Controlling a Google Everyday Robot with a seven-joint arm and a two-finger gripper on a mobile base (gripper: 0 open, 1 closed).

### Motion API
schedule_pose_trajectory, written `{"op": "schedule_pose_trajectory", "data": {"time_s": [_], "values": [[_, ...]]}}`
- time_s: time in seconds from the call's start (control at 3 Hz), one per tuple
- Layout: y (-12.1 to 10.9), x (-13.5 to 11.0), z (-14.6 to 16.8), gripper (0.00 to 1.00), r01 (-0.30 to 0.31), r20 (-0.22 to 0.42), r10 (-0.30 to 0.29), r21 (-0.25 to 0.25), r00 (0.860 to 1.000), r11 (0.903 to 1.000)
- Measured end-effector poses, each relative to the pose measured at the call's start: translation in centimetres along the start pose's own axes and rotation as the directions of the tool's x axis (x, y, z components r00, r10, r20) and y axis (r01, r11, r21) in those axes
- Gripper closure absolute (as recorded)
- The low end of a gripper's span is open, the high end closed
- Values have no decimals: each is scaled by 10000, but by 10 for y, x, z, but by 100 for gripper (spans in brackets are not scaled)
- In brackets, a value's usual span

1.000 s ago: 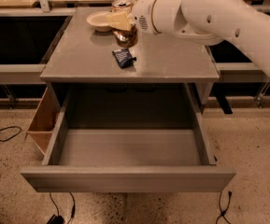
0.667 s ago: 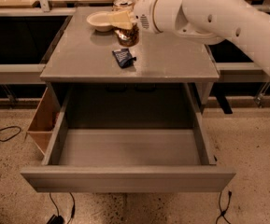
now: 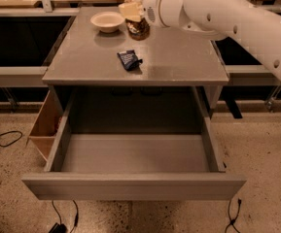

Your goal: Pick orange can from top drawer and place on counter

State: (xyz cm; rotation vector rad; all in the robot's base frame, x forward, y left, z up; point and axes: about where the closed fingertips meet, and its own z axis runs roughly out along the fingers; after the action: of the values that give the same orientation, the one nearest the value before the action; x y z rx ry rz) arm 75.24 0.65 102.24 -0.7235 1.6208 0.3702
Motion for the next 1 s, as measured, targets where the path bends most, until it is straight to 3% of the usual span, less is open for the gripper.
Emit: {"op": "schedule_pose_trajectory", "data": {"time_s": [0.33, 0.67, 1.0], "values": [[-70, 13, 5, 100, -648, 240, 614, 1842, 9978, 9808], [-121, 22, 14, 100, -1097, 543, 976, 3124, 9937, 9436], [-162, 36, 23, 100, -1242, 441, 1163, 3956, 9922, 9100]]}}
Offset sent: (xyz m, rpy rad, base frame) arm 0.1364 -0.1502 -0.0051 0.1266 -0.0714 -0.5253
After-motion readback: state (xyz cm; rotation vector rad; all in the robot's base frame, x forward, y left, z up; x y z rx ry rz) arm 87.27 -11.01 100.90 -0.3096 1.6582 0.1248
